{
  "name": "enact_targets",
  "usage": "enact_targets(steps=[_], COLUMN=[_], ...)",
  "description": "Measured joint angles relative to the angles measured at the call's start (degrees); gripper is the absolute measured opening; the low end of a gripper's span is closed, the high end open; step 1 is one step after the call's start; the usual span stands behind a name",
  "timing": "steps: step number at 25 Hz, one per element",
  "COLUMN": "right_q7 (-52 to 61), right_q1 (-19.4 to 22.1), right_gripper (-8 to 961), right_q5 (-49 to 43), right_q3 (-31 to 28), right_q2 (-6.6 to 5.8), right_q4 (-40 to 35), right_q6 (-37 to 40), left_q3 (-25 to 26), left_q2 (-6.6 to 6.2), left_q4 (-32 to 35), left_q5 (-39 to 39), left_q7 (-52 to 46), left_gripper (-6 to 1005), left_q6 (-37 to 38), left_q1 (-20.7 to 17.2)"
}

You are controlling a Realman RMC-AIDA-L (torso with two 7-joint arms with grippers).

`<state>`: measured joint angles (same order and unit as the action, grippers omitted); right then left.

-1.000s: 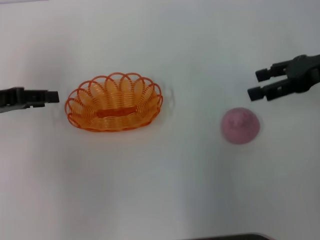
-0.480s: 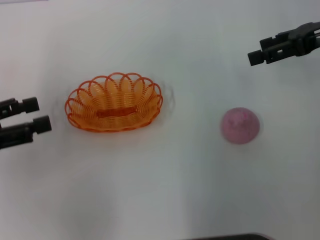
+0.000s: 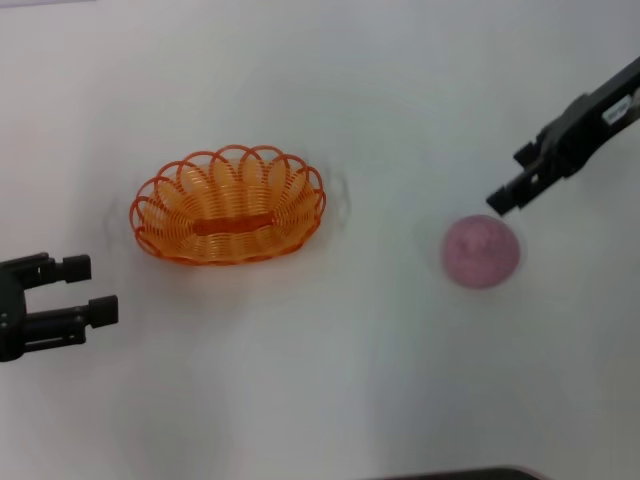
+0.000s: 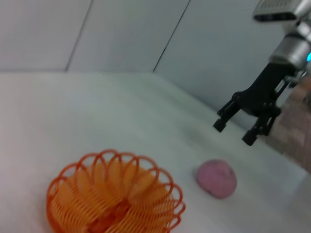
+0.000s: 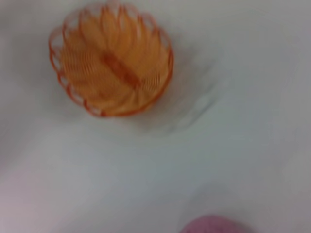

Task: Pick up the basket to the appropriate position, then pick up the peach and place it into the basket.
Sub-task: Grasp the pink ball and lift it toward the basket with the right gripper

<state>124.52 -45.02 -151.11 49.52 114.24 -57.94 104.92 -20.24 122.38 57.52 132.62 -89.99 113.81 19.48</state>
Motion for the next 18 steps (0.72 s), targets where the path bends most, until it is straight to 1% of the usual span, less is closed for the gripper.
enact_targets(steps=[6, 9, 11, 13, 14, 16, 18], right_q7=[2.0, 2.4, 2.4, 2.5, 2.8, 3.5, 3.9], right_q1=[-0.7, -0.7, -0.8, -0.8, -0.9, -0.9, -0.9], right_gripper=[929, 925, 922, 919, 918, 915, 831], right_q5=[-3.3, -4.4, -5.4, -6.7, -7.2, -7.6, -7.5], right_q3=[6.8, 8.6, 9.8, 11.4, 12.6, 14.1, 14.4], right_q2=[1.85, 3.03, 4.26, 5.01, 5.27, 5.37, 5.25], right_q4=[0.0, 0.2, 0.2, 0.4, 0.5, 1.1, 1.3], right_q6=[-2.5, -3.6, -4.2, -5.0, -5.6, -6.8, -7.2], left_q3=[-0.2, -0.2, -0.2, -0.1, -0.2, -0.1, -0.1], left_q2=[0.05, 0.05, 0.05, 0.05, 0.05, 0.05, 0.05], left_q4=[-0.3, -0.4, -0.4, -0.5, -0.6, -0.8, -1.0], left_q5=[0.8, 0.8, 0.8, 0.8, 0.8, 0.8, 0.8], left_q7=[0.1, 0.0, -0.2, -0.2, -0.2, -0.2, -0.2], left_gripper=[791, 791, 790, 790, 790, 790, 790], left_q6=[-1.6, -1.7, -1.7, -1.7, -1.7, -1.7, -1.7], left_q1=[-0.1, 0.0, 0.2, 0.4, 0.4, 0.5, 0.6])
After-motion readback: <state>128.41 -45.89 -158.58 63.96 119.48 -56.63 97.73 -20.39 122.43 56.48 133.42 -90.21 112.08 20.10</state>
